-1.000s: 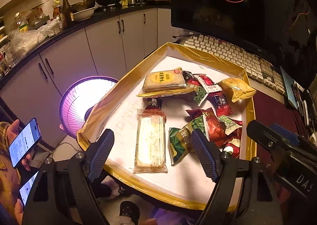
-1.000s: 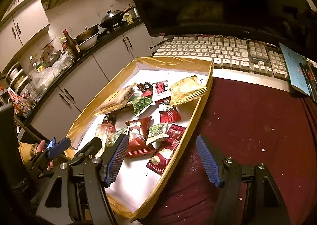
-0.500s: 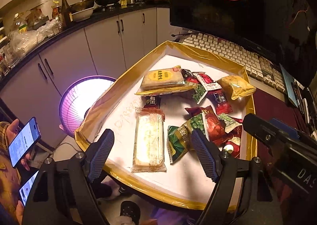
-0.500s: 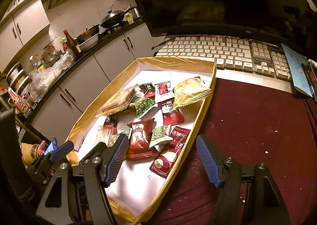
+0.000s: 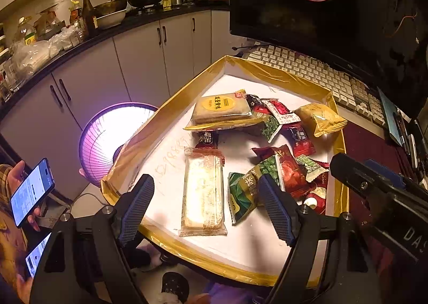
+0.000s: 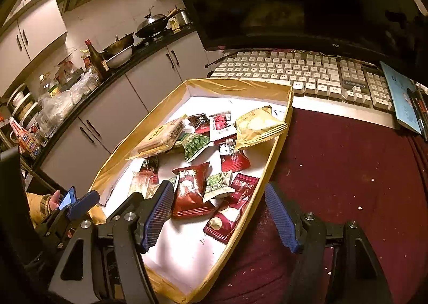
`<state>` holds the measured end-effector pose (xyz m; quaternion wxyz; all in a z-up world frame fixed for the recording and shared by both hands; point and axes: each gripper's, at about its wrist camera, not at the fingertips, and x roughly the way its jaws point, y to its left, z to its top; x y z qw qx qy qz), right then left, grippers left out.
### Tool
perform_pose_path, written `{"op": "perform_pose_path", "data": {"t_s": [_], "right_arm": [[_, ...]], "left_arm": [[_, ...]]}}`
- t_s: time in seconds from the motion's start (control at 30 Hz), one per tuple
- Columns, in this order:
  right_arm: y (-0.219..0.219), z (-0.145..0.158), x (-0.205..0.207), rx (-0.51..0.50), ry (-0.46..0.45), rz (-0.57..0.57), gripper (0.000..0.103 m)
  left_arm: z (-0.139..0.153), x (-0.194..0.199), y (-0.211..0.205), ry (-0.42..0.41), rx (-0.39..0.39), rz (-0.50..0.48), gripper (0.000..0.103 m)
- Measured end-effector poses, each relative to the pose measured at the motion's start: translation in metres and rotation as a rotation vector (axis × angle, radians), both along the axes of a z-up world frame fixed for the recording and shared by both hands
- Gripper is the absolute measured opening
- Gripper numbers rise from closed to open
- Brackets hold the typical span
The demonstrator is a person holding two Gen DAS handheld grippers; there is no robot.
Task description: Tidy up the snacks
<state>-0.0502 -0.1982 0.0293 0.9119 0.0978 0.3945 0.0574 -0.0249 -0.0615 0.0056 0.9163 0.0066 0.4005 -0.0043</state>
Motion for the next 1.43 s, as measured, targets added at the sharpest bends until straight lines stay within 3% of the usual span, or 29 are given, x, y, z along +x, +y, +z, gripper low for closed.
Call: {"op": "perform_pose_path", "data": {"t_s": [1.43], "right_arm": [[0.0003,0.0046,-0.0038,0.007,-0.014,0.004,0.073]], "left_arm": [[0.0004,-0.0062,-0.0022,-0.004,-0.008,-0.028,0.081]]}}
